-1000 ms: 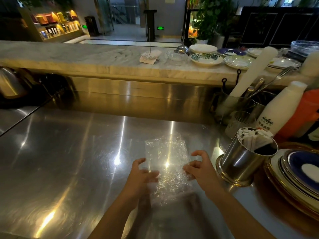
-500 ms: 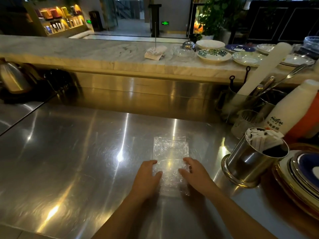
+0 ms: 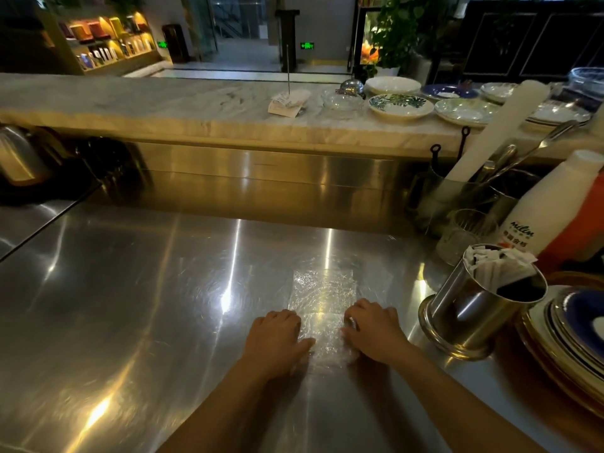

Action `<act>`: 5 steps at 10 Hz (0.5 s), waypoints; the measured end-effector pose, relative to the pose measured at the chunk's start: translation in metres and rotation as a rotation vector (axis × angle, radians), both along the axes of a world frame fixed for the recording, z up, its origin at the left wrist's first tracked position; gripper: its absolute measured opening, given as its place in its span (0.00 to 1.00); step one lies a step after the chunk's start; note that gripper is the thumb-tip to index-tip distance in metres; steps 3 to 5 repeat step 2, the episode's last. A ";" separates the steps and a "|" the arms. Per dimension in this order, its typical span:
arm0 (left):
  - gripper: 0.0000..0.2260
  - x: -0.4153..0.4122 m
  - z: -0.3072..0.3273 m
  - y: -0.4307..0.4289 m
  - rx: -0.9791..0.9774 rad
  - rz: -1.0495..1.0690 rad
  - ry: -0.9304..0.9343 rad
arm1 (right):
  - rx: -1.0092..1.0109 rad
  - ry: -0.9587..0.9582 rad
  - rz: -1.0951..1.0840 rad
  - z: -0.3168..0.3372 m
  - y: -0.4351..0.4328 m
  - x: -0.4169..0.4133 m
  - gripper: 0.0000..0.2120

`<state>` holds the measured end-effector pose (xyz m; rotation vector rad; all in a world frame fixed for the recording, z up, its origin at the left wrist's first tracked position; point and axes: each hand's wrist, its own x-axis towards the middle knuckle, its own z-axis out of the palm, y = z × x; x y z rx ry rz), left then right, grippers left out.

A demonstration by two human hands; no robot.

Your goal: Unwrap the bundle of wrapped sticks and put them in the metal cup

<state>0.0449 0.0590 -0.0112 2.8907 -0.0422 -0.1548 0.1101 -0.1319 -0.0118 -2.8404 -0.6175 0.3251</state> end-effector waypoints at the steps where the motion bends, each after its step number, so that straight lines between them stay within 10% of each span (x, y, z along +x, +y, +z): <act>1: 0.21 0.014 0.017 0.003 0.048 -0.020 0.090 | 0.001 0.184 0.053 0.014 -0.001 0.012 0.15; 5: 0.25 0.033 0.041 0.007 0.142 -0.049 0.060 | -0.001 0.309 0.093 0.043 -0.002 0.032 0.20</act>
